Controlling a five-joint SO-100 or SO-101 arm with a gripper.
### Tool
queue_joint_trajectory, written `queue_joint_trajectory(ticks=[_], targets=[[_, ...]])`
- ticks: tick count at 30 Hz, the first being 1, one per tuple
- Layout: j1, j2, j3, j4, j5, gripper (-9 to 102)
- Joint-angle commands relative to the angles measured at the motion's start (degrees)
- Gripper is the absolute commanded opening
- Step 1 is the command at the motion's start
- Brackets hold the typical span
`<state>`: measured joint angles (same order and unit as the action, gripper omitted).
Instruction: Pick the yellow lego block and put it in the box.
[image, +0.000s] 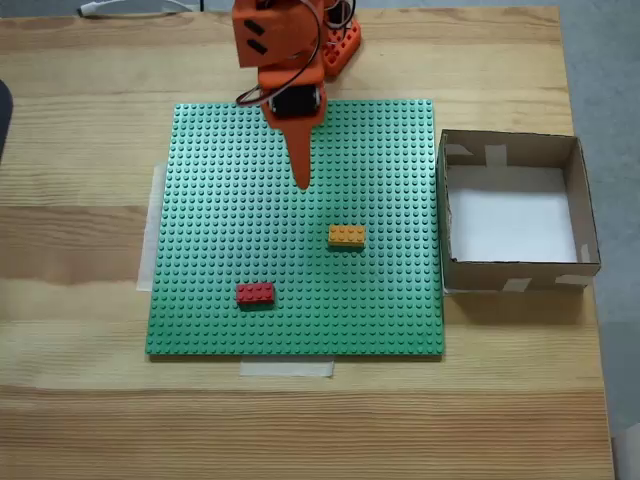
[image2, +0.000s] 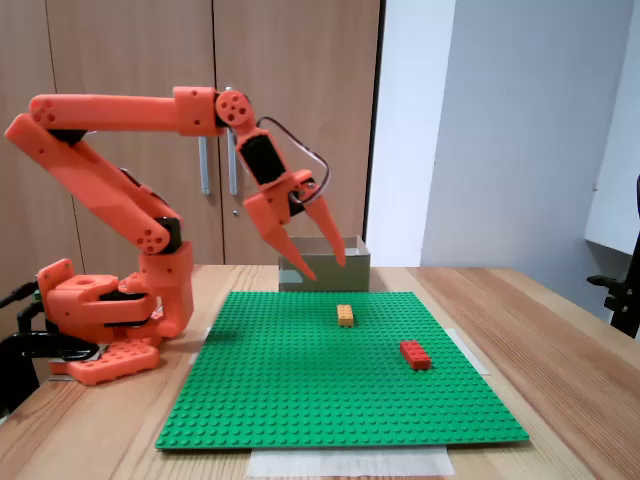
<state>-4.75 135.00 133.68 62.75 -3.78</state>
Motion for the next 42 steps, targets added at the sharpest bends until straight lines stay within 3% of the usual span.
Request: queue_joint_trajectory(ticks=[1, 17, 26, 42], targets=[[-0.7, -7.38, -8.17, 2.46, 0.79, 18], [-3.34, -30.32, -18.46, 2.81, 2.99, 21], [-6.59, -30.32, -18.98, 4.22, 4.57, 36], [-8.88, -43.15, -31.99, 9.32, 10.9, 34]])
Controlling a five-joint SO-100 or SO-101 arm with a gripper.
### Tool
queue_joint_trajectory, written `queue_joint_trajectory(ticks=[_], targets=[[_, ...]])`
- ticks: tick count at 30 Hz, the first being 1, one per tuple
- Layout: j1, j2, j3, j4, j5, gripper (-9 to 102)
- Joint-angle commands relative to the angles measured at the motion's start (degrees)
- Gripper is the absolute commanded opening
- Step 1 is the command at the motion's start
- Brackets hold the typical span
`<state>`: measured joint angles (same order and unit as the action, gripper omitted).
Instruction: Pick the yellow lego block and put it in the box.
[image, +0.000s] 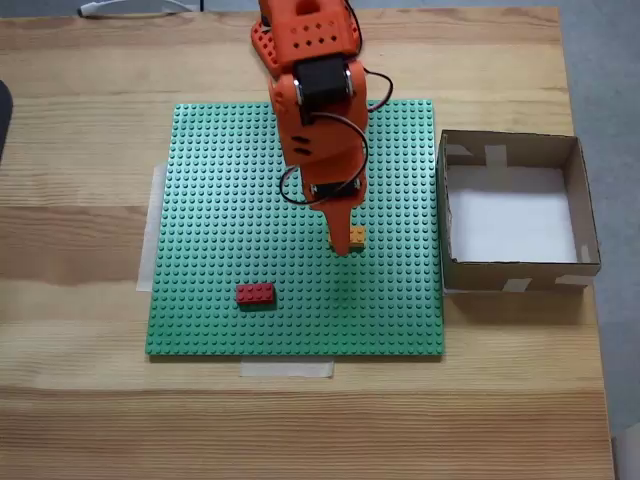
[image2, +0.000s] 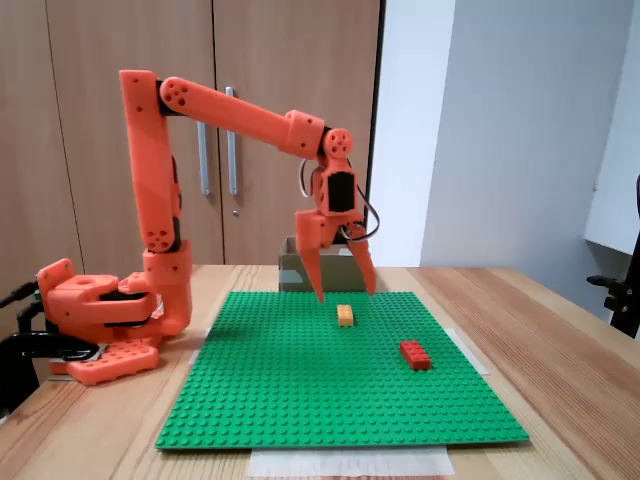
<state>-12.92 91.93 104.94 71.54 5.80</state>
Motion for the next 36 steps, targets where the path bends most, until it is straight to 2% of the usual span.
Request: queue_joint_trajectory(ticks=[1, 7, 36], targets=[[-0.88, -0.09, -3.25, 0.44, 1.93, 34], [-0.7, -0.09, -3.08, -1.23, 5.01, 34], [-0.26, -0.18, 7.29, -11.25, 6.68, 33]])
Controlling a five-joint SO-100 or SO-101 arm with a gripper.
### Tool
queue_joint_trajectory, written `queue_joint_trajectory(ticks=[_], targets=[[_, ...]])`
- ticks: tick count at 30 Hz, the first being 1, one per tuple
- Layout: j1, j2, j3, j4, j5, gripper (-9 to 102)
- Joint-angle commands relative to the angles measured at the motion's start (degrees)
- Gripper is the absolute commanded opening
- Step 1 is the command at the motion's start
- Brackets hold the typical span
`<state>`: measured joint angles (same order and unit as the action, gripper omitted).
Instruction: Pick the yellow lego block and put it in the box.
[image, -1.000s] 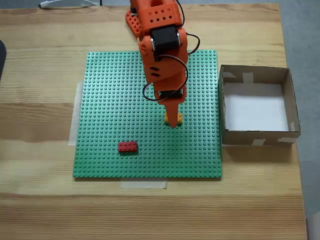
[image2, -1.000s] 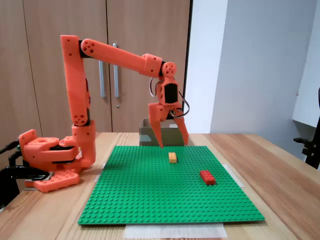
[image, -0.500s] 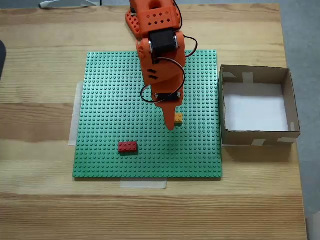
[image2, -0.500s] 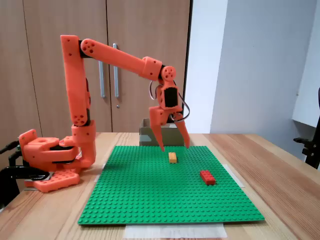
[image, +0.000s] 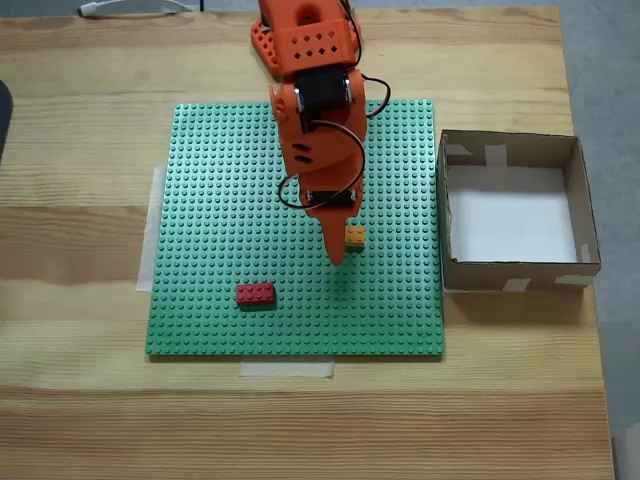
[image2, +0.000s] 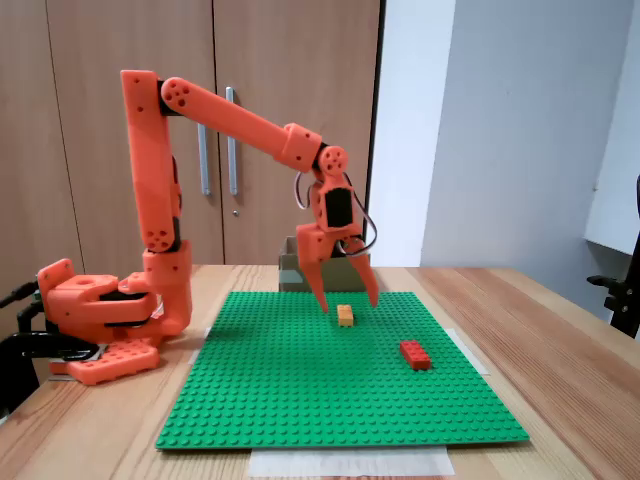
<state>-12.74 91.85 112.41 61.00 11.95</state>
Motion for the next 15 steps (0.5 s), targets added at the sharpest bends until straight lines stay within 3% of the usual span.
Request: queue_joint_trajectory(ticks=[1, 15], targets=[[-0.53, -0.09, 0.09, -0.97, 0.7, 33], [-1.14, -4.66, 0.26, -3.87, 0.0, 33]])
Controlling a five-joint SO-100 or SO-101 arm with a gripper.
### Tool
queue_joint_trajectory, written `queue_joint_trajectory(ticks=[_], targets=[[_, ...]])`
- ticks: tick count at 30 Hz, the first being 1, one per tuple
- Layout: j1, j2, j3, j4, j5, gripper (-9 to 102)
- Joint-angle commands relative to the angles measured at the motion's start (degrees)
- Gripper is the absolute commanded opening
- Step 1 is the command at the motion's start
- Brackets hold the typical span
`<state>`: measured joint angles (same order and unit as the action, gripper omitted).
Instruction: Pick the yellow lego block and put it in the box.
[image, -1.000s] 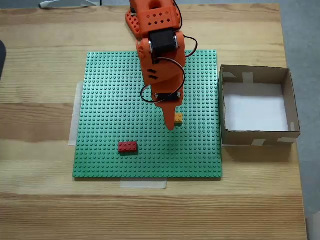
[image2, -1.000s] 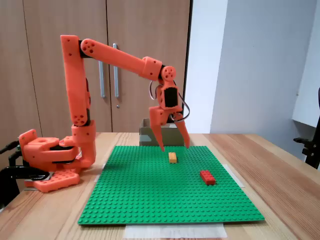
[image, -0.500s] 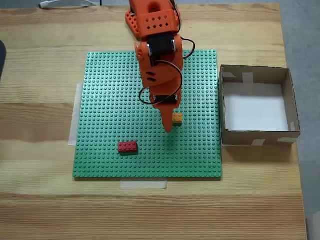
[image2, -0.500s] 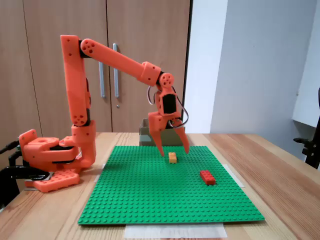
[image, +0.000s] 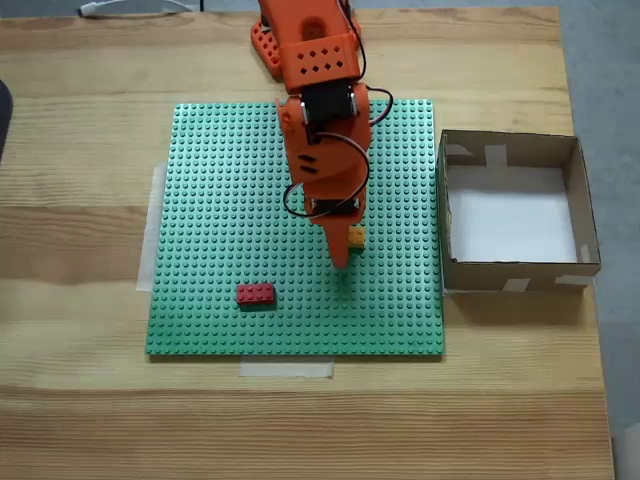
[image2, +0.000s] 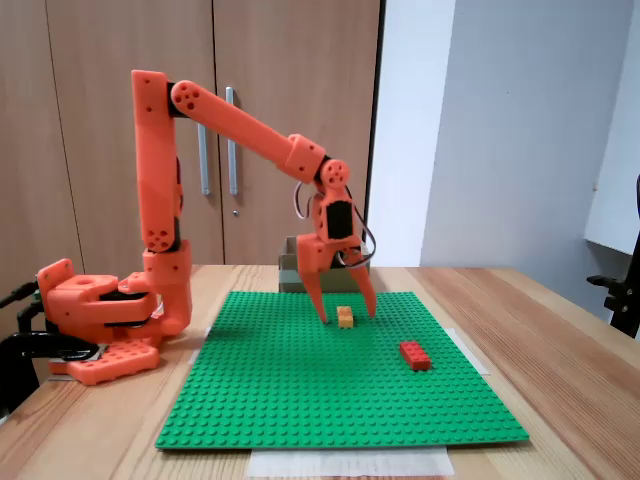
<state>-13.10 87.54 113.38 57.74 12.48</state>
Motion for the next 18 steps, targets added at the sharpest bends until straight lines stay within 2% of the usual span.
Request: queue_joint_trajectory(ticks=[1, 12, 18], targets=[[-0.88, -0.62, -0.7, -0.62, -0.62, 33], [-0.88, -0.62, -0.09, -0.97, -1.05, 33], [-0.88, -0.62, 0.0, -1.32, -0.44, 24]])
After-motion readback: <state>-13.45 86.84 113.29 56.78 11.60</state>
